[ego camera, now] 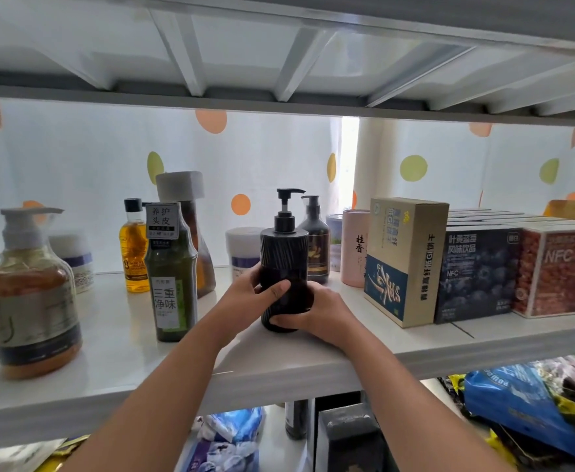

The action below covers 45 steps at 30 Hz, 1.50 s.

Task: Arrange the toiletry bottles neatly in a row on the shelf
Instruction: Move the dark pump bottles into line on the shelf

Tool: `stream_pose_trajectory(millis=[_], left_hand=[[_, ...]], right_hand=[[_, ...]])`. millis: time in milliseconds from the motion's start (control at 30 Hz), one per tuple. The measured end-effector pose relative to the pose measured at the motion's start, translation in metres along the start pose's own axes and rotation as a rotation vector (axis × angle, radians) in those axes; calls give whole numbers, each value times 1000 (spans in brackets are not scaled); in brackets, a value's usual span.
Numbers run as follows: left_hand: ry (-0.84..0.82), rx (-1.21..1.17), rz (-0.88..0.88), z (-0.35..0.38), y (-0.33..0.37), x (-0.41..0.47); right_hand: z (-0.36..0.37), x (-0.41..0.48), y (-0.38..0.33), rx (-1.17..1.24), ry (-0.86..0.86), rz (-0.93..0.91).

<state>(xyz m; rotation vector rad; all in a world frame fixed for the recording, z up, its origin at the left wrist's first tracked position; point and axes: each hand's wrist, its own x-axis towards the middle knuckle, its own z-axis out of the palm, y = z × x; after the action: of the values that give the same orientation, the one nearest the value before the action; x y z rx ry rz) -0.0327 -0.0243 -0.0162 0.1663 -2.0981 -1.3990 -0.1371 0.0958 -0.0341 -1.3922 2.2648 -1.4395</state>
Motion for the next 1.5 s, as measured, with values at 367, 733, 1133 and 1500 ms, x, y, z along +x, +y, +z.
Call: stream_pose_trajectory(millis=[367,733,1133,1500], left_hand=[[61,7,-7,3,2,-10],[64,22,-36,9,6,-12],[674,192,116,60,14,-32],[435,48,58,151,56,2]], right_hand=[[0,-1,-2,-9,-40,-43],[-1,-5,-5,3,-46,-47],[-2,-2,-7,207,268,-58],[-46,62,27,695,463,319]])
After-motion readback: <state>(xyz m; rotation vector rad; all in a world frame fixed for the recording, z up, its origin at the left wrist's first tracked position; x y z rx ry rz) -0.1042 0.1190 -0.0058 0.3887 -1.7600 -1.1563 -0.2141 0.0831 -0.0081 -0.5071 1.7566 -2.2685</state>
